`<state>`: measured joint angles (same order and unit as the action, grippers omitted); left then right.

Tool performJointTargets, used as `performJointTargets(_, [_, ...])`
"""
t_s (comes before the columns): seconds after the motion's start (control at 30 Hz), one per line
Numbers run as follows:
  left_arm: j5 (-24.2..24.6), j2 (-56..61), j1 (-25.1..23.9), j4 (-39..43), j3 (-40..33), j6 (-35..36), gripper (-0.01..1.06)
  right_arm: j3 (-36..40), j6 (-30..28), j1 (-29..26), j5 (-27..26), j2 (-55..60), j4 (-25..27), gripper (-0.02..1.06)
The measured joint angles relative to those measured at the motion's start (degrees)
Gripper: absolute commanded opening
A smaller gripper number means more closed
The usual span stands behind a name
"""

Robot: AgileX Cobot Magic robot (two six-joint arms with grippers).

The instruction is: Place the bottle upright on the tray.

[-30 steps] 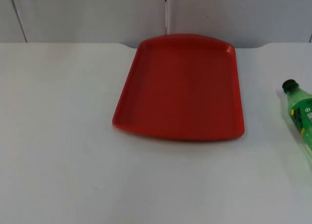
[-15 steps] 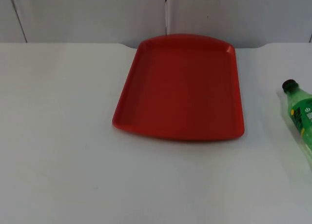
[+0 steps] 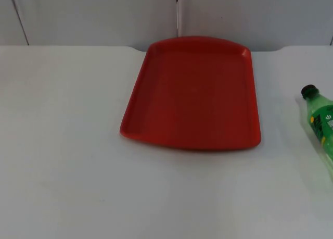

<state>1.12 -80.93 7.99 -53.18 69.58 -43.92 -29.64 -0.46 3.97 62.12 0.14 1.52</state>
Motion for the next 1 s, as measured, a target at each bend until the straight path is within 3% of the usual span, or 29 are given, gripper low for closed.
performJointTargets(0.13, [-3.1,0.1,4.9,14.8,0.0,-1.1,0.0,0.0,0.0,0.0,0.0,0.0,0.0,1.02])
performJointTargets(0.17, [-3.1,0.1,4.9,14.8,0.0,-1.1,0.0,0.0,0.0,0.0,0.0,0.0,0.0,1.02])
performJointTargets(0.33, [-3.7,0.2,11.4,33.4,0.0,-1.3,0.0,0.0,0.0,0.0,0.0,0.0,0.0,1.02])
performJointTargets(0.5, [-4.4,-0.4,12.9,44.4,0.0,-1.3,0.0,0.0,0.0,0.0,0.0,0.0,0.0,1.02])
performJointTargets(0.67, [-6.4,-3.0,12.9,44.8,-0.2,4.5,0.0,0.0,0.0,0.0,0.0,0.0,0.0,1.02])
performJointTargets(0.77, [-11.7,-5.0,12.8,44.7,-0.2,19.8,0.0,0.0,0.0,0.0,0.0,0.0,0.0,1.02])
performJointTargets(0.83, [-15.3,-5.9,12.7,48.5,-0.2,34.2,0.0,0.0,0.0,0.0,0.0,0.0,0.0,1.02])
performJointTargets(0.87, [-15.3,-5.9,12.7,48.5,-0.2,34.2,0.0,0.0,0.0,0.0,0.0,0.0,0.0,1.02])
performJointTargets(1.0, [-24.4,-8.3,12.7,64.9,-0.2,55.8,0.0,0.0,0.0,0.0,0.0,0.0,0.0,1.02])
